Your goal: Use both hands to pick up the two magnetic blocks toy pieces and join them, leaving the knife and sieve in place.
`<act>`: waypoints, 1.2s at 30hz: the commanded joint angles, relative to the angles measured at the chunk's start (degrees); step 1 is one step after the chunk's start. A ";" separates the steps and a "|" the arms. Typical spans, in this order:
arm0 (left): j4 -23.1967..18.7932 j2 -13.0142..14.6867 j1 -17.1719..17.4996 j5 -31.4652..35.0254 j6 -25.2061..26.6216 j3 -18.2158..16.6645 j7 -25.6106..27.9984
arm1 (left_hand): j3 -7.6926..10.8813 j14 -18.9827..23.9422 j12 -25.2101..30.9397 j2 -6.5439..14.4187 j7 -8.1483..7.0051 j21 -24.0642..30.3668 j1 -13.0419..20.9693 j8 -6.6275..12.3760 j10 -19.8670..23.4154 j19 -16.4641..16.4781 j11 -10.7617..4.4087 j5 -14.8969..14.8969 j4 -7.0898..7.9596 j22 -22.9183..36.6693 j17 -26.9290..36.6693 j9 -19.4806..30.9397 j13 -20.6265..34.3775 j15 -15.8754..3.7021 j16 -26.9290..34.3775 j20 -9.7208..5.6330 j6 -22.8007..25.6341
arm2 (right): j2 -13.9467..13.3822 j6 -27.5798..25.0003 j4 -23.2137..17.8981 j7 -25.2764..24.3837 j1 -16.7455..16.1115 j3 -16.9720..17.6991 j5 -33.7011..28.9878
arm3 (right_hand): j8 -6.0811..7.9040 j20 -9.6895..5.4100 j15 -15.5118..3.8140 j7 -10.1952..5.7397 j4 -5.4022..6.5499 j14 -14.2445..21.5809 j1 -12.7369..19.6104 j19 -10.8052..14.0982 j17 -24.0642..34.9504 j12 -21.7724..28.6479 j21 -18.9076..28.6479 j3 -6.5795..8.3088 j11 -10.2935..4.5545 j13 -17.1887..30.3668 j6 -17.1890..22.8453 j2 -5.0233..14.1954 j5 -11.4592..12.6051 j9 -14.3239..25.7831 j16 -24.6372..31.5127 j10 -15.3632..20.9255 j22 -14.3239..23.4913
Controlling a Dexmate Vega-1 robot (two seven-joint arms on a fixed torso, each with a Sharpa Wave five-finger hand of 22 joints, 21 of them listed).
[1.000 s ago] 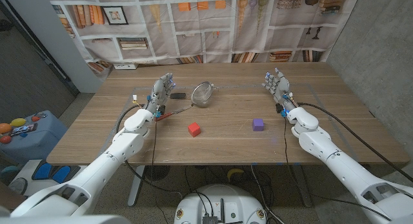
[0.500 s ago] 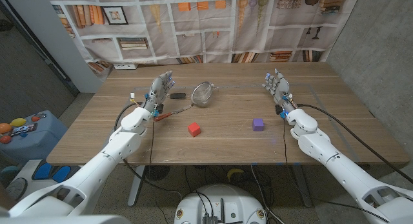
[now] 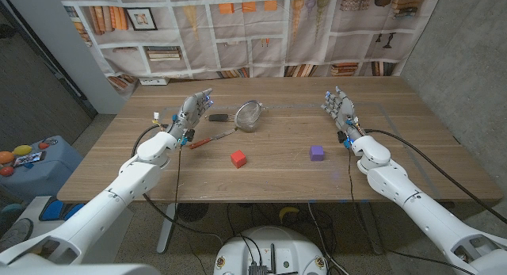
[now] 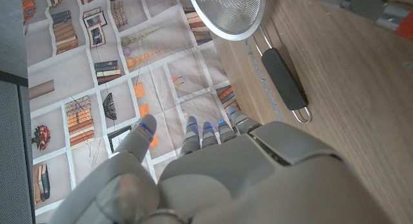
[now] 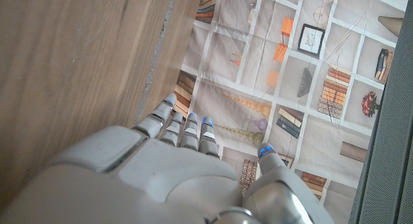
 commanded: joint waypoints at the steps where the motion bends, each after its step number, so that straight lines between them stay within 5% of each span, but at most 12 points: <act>1: -9.65 6.35 5.37 0.75 4.63 -2.52 3.28 | 0.43 0.24 0.31 1.05 -0.03 -0.18 1.87 0.64 0.97 0.81 -0.49 -0.11 -2.11 0.07 0.32 0.13 0.24 -0.71 0.31 -0.97 1.56 | -0.48 -1.10 -1.50 -0.64 -0.72 -0.32 -0.39 | 0.30 -0.44 -0.48 0.07 -0.56 0.03 0.07 0.42 -0.03 -0.23 -0.07 0.10 -0.13 0.14 0.51 0.91 0.50 0.13 -0.13 0.43 0.27; 14: -16.92 13.32 9.88 3.56 7.19 -5.23 3.84 | 0.67 1.57 0.63 -0.37 -2.01 -0.36 5.51 1.57 3.67 1.69 -2.58 -0.06 -6.98 0.09 0.36 0.22 0.30 -1.38 0.34 -1.10 6.21 | 0.45 1.80 1.61 1.09 0.50 -0.69 -1.05 | 0.27 -0.65 -0.59 -0.03 -0.78 -0.09 0.19 0.24 -0.22 -0.37 -0.62 -0.05 -0.23 0.13 0.45 1.14 0.44 0.13 -0.19 0.37 0.27; 27: -24.74 21.99 14.42 8.35 11.53 -9.13 4.42 | 0.10 4.46 1.12 -0.67 -4.22 -0.15 8.70 2.45 7.51 3.51 -4.65 -0.39 -7.11 0.11 0.34 0.32 0.35 -2.25 0.61 -0.96 13.29 | -0.29 1.75 -0.47 -0.68 -0.59 -0.36 -2.13 | 0.31 -2.65 -2.24 -0.07 -1.26 -0.41 0.36 -1.68 -0.62 -0.55 -2.40 -0.45 -0.45 0.08 0.60 1.42 0.32 0.11 -0.34 0.42 0.26; 36: -31.97 27.52 22.34 16.61 14.57 -16.01 9.99 | -0.59 5.46 1.00 -1.08 -4.91 0.18 9.51 2.47 8.51 5.25 -5.00 -0.52 -7.04 0.13 0.33 0.33 0.33 -3.15 0.58 -1.07 16.16 | -1.20 0.45 -2.82 -1.33 -2.42 0.13 -1.35 | 0.03 -3.06 -1.99 0.12 -1.33 -0.29 0.21 -3.31 -1.04 -0.78 -3.62 -0.58 -0.41 0.03 -0.12 1.50 0.30 0.10 -0.47 0.08 0.25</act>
